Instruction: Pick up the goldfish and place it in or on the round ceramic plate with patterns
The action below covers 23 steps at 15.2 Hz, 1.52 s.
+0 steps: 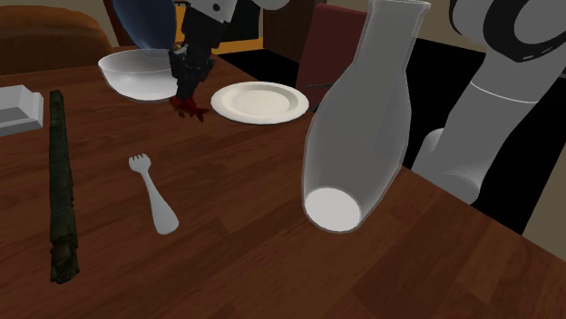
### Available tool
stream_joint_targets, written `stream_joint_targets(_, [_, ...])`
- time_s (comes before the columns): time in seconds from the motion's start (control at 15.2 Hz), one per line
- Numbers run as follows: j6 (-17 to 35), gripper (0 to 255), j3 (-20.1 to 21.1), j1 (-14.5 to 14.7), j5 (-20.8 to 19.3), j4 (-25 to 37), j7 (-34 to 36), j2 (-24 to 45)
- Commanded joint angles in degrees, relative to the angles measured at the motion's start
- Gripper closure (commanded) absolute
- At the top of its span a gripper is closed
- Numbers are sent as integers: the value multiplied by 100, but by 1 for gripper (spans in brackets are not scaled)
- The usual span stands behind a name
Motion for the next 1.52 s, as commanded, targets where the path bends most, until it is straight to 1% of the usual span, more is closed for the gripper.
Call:
stream_joint_targets(0.0, [-150, 255, -7, -7, -25, 132, 43, 0])
stream_joint_targets(0.66, [-859, 255, -18, -20, -150, 991, 283, 120])
stream_joint_targets(1.06, [-994, 255, -418, -275, 261, -267, -433, -1058])
stream_joint_targets(1.45, [-1311, 255, -910, -456, 402, -1209, -1071, -2065])
